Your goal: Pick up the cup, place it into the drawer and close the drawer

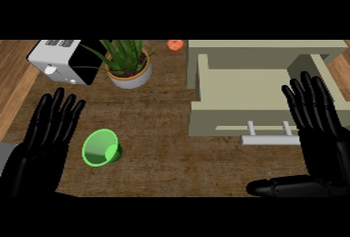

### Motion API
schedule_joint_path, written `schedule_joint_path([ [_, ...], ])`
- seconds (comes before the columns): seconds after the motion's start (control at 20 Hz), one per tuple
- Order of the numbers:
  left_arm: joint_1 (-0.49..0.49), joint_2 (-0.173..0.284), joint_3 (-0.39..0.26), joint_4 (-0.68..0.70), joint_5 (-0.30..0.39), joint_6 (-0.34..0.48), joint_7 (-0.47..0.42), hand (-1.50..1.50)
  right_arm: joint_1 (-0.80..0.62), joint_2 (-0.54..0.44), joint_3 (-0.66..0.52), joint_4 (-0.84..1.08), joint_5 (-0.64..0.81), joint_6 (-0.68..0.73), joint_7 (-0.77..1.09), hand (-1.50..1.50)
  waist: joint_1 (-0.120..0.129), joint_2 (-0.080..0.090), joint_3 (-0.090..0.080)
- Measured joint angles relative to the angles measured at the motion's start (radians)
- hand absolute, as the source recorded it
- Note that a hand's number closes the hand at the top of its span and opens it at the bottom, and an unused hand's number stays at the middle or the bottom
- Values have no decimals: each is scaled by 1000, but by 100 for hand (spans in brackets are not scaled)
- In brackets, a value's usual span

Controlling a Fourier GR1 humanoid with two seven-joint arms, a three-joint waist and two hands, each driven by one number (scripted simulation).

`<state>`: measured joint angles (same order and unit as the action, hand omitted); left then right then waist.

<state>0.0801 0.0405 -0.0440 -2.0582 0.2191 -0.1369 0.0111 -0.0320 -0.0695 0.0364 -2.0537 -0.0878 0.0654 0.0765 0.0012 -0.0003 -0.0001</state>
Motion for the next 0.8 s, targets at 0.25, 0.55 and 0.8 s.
schedule_joint_path([
  [0.25, -33, -17, -13, 19, -21, 26, 15, -150, -28, 5, -9, 28, 2, 5, -2, -150, 0, 0, 0],
  [0.55, -9, -16, -2, 43, -24, 19, -1, -150, -50, 8, -16, 18, 3, -2, 23, -150, 0, 0, 0],
  [0.8, -4, -10, 21, 80, -29, 17, -12, -150, -65, 13, -21, 21, 7, -8, 29, -150, 0, 0, 0],
])
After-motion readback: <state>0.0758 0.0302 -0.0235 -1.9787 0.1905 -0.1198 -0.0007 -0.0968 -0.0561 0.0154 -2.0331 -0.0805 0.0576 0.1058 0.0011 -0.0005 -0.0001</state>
